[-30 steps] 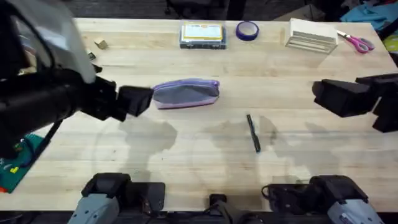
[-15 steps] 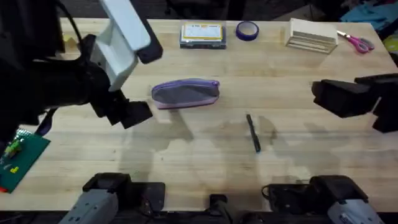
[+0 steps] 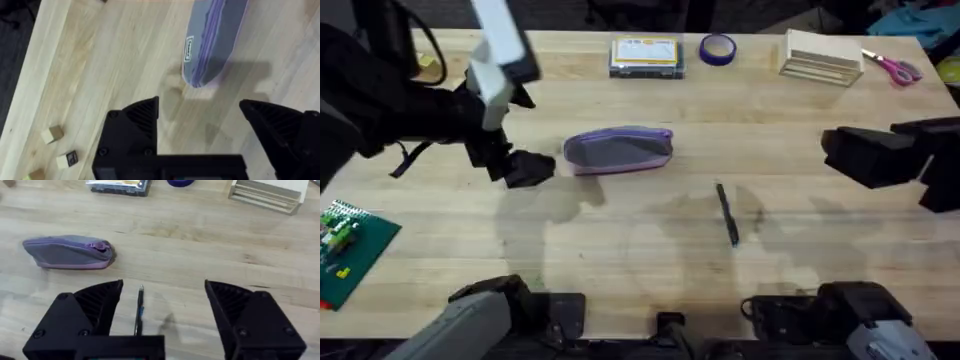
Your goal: Unzip the bag, pick up the pens from the table one at a time and place them inside, then zip the bag closed.
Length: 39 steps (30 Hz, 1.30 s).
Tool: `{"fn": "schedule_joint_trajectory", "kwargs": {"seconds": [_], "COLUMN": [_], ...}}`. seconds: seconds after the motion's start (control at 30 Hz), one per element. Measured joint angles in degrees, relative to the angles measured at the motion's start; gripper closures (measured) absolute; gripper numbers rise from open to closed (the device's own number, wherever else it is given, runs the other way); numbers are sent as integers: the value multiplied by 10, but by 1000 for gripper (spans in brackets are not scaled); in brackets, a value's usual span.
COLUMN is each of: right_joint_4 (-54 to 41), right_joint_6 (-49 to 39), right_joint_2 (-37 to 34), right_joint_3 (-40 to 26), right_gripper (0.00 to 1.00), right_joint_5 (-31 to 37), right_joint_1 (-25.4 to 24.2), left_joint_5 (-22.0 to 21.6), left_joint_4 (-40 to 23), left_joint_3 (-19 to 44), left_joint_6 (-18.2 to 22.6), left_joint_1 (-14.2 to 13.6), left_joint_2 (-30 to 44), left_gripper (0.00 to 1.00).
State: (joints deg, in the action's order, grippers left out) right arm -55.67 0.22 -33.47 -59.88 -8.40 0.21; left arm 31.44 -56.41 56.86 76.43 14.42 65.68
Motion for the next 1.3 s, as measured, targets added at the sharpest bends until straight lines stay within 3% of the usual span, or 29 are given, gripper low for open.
{"fn": "schedule_joint_trajectory", "kwargs": {"seconds": [0.2, 0.4, 1.1, 1.3], "right_joint_4": [6, 6, 6, 6], "right_joint_6": [0, 0, 0, 0], "right_joint_2": [0, 0, 0, 0], "right_joint_3": [0, 0, 0, 0], "right_gripper": [3, 3, 3, 4], "right_joint_5": [0, 0, 0, 0], "right_joint_1": [0, 0, 0, 0], "left_joint_5": [102, 150, 168, 171], "left_joint_4": [6, 7, 13, 18], "left_joint_3": [0, 0, 0, 1], "left_joint_6": [63, 104, 118, 119], "left_joint_1": [56, 69, 68, 68], "left_joint_2": [59, 111, 130, 174], "left_gripper": [8, 7, 8, 7]}}
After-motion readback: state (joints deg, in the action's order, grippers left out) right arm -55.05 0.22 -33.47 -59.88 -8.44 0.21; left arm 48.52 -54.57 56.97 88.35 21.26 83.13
